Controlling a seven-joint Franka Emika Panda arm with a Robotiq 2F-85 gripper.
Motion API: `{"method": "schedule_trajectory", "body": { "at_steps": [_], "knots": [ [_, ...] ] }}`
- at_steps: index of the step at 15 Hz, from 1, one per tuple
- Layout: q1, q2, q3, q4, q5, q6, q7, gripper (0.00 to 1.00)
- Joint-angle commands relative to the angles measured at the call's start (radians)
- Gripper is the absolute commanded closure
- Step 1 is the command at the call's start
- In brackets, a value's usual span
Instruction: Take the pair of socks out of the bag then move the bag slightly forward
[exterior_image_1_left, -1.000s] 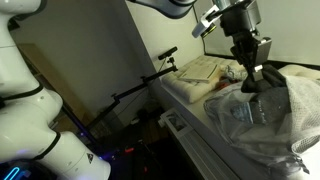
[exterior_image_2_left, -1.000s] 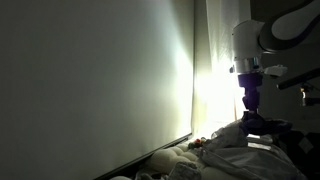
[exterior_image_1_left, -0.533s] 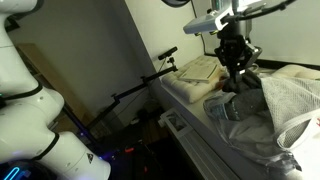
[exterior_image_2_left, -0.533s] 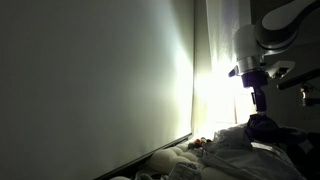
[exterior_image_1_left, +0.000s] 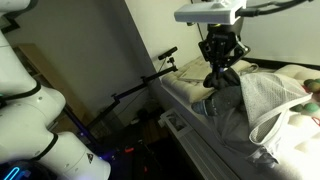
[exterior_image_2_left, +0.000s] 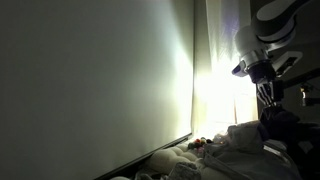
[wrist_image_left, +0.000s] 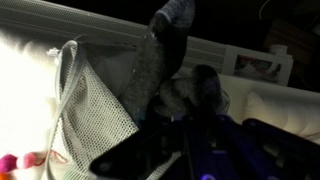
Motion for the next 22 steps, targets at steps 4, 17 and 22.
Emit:
{"method": "schedule_trajectory", "body": {
  "at_steps": [4,17,22],
  "knots": [
    [0.025,-0.029,-0.035,0.015,-0.286,-0.117,0.198,0.96],
    [0.039,0.019,0.011,0.004,-0.445,-0.187,0.082,0.95],
    [0.038,-0.022,0.041,-0.001,-0.400,-0.154,-0.086,0.95]
  ]
}}
